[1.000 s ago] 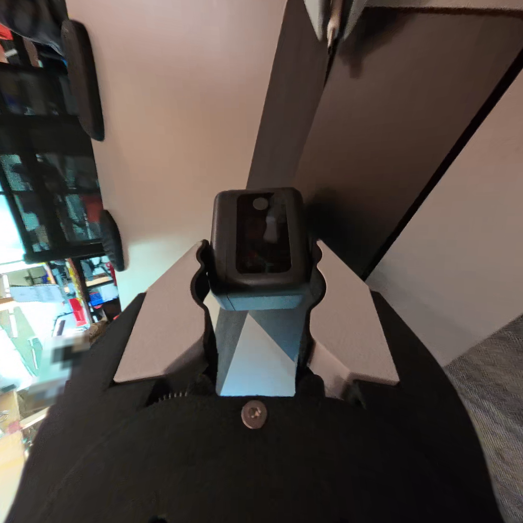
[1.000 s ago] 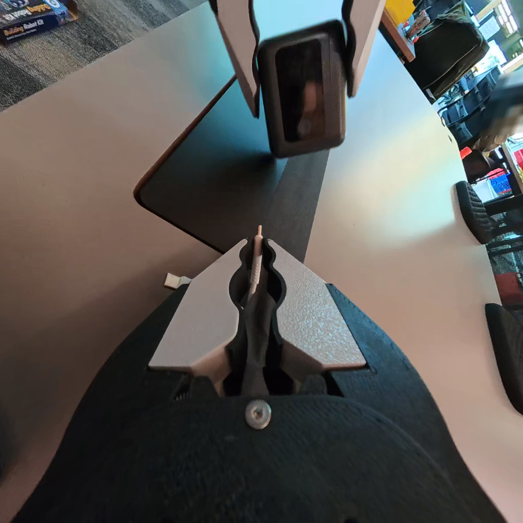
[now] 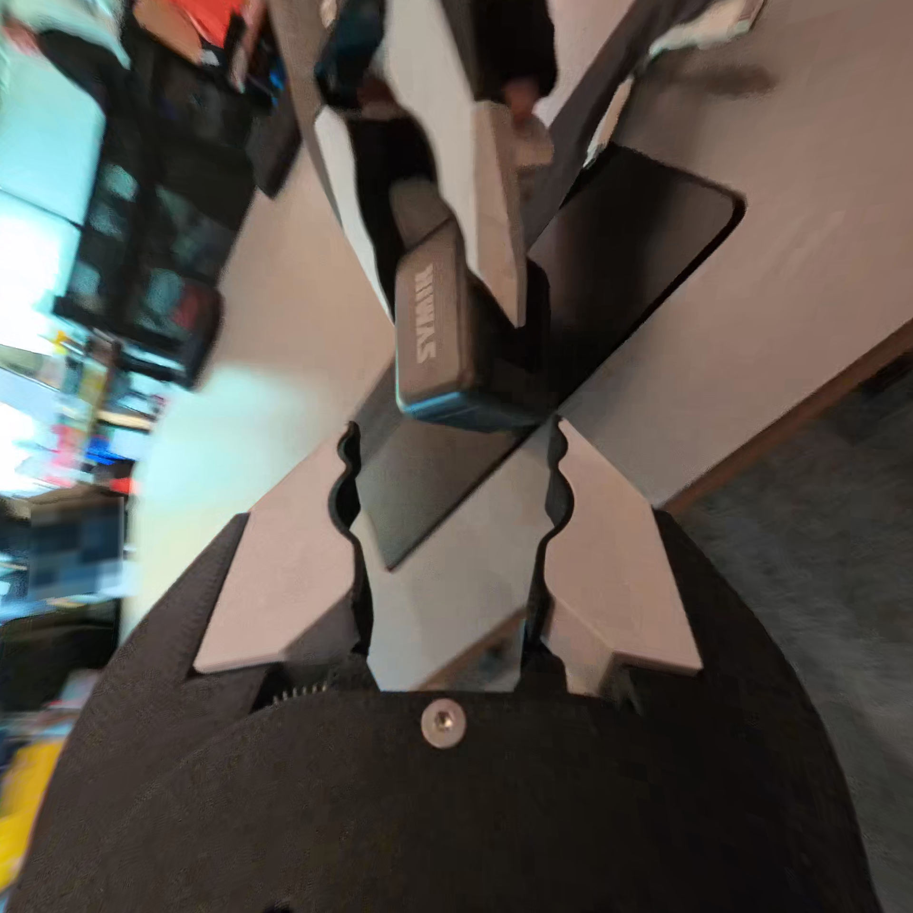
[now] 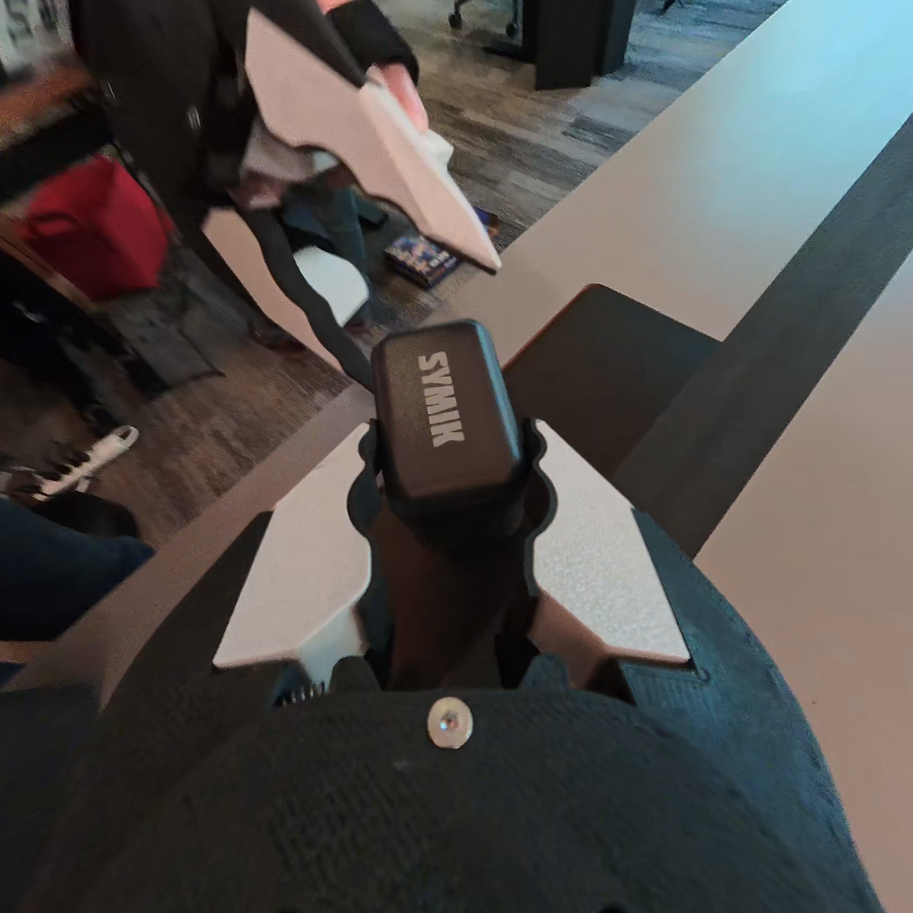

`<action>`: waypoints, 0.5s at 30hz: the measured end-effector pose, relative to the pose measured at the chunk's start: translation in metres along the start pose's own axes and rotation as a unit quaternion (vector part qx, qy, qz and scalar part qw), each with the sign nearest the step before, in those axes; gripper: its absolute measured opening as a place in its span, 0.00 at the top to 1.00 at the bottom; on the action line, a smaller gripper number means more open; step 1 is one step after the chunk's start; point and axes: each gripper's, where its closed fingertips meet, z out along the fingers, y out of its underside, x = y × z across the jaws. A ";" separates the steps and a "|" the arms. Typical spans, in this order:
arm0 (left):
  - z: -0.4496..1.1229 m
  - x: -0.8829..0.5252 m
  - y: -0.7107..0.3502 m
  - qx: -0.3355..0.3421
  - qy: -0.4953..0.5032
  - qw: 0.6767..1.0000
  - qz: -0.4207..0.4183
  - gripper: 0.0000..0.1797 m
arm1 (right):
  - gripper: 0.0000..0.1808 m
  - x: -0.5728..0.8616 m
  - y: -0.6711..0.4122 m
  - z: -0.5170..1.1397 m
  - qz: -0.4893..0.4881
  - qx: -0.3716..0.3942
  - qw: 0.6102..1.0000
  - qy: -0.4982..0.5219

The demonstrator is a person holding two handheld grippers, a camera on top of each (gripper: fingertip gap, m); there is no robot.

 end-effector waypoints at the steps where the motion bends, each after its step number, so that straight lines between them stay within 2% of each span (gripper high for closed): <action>1: -0.003 0.004 0.005 0.001 0.021 0.998 -0.058 0.57 | 0.68 0.000 0.003 0.003 -0.018 -0.012 1.000 0.012; 4: -0.006 0.008 0.017 0.003 0.061 0.975 -0.213 0.56 | 0.68 0.001 0.006 0.008 -0.036 -0.014 0.999 0.031; 7: -0.005 0.001 0.020 0.032 0.063 0.946 -0.317 0.56 | 0.67 0.000 0.009 0.011 -0.024 -0.012 0.999 0.030; 11: -0.005 0.000 0.015 0.055 0.041 0.919 -0.388 0.58 | 0.59 -0.002 0.008 -0.013 -0.029 -0.001 0.997 0.067; 13: -0.009 0.008 0.013 0.052 0.033 0.910 -0.410 0.59 | 0.61 -0.011 0.008 -0.051 -0.016 0.026 0.994 0.102; 15: -0.016 0.019 0.009 0.054 0.030 0.896 -0.441 0.60 | 0.66 -0.023 0.023 -0.090 -0.007 0.034 0.989 0.144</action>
